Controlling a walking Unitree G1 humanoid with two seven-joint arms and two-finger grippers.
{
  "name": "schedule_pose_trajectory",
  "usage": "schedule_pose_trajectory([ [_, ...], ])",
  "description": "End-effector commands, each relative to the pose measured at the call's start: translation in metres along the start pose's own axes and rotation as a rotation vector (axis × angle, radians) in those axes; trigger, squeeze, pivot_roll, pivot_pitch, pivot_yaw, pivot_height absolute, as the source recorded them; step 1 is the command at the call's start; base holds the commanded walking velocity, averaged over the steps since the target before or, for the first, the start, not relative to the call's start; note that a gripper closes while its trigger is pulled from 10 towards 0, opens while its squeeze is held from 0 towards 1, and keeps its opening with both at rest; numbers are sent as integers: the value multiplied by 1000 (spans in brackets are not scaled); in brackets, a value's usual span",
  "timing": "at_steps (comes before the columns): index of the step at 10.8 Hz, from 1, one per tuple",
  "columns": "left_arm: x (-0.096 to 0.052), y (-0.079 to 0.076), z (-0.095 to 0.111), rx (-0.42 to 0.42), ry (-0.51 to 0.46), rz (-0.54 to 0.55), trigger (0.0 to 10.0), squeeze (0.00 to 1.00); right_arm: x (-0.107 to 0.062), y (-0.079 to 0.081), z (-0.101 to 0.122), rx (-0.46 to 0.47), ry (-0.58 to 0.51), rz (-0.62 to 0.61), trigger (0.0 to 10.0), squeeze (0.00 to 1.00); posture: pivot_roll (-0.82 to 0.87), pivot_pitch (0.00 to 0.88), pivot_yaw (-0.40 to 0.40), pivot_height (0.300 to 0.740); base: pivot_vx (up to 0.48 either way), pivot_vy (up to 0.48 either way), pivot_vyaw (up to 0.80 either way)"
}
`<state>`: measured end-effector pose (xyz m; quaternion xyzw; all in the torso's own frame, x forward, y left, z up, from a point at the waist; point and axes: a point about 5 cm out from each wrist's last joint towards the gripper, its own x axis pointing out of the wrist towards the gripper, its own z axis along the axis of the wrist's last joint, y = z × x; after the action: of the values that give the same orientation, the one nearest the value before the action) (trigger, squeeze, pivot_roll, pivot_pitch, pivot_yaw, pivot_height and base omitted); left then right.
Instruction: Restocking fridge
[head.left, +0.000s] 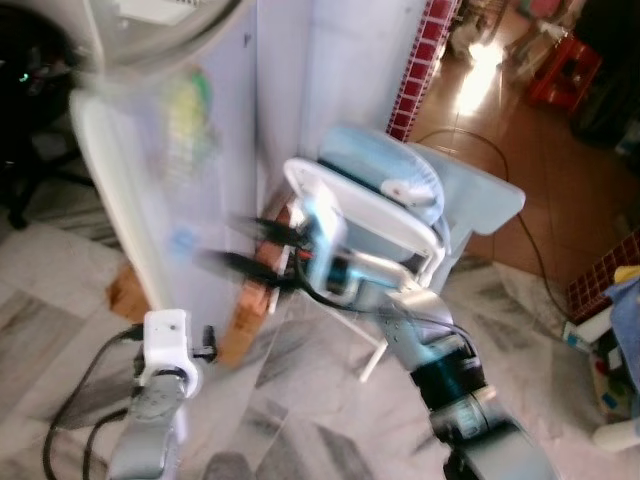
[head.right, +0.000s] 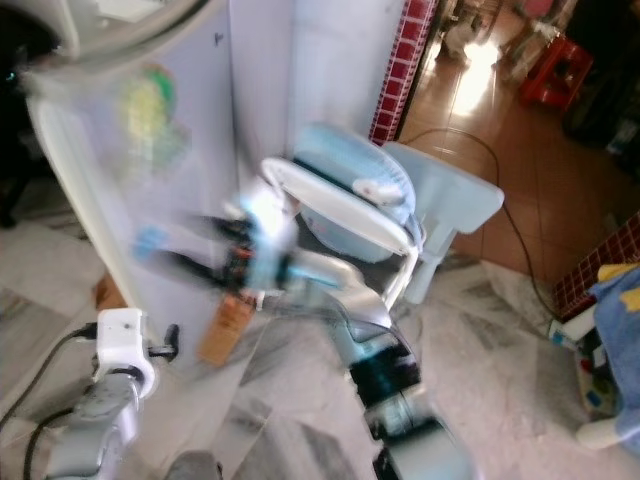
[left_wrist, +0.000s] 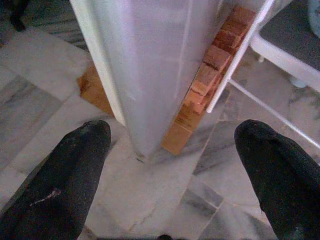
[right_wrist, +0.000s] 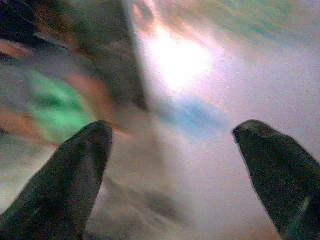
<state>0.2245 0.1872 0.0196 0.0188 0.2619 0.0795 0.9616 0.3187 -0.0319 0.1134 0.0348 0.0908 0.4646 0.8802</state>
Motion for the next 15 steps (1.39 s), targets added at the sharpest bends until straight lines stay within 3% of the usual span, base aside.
schedule_pose_trajectory([
  [1,1,-6,2,8,2,-27,10000,0,-11,-29,-13,-130,74,-225,10000,0,187,0,-60,740,0,0,0],
  [2,1,-5,5,21,-14,-24,10000,0,-31,-47,-20,-243,60,-374,10000,0,185,0,-57,740,0,0,0],
  [3,1,-3,12,58,-78,-19,10000,0,-53,-63,-26,-123,1,-581,10000,0,171,0,-54,740,0,0,0],
  [5,1,-8,24,152,-199,-43,10000,0,-106,-60,-27,-88,-57,-726,10000,0,144,0,-45,740,0,126,0],
  [6,-2,-15,30,162,-253,-89,10000,0,-121,-63,-36,-127,-73,-806,10000,0,135,0,-41,740,0,480,0],
  [8,-1,-22,36,158,-278,-122,10000,0,-126,-64,-48,-147,-67,-868,10000,0,118,0,-28,740,0,480,0],
  [11,0,-22,38,162,-295,-129,10000,0,-126,-58,-44,-131,-46,-867,10000,0,115,0,-24,740,0,480,-800],
  [15,0,-21,36,149,-296,-131,10000,0,-126,-58,-42,-154,-69,-865,10000,0,114,0,-27,740,0,480,0],
])
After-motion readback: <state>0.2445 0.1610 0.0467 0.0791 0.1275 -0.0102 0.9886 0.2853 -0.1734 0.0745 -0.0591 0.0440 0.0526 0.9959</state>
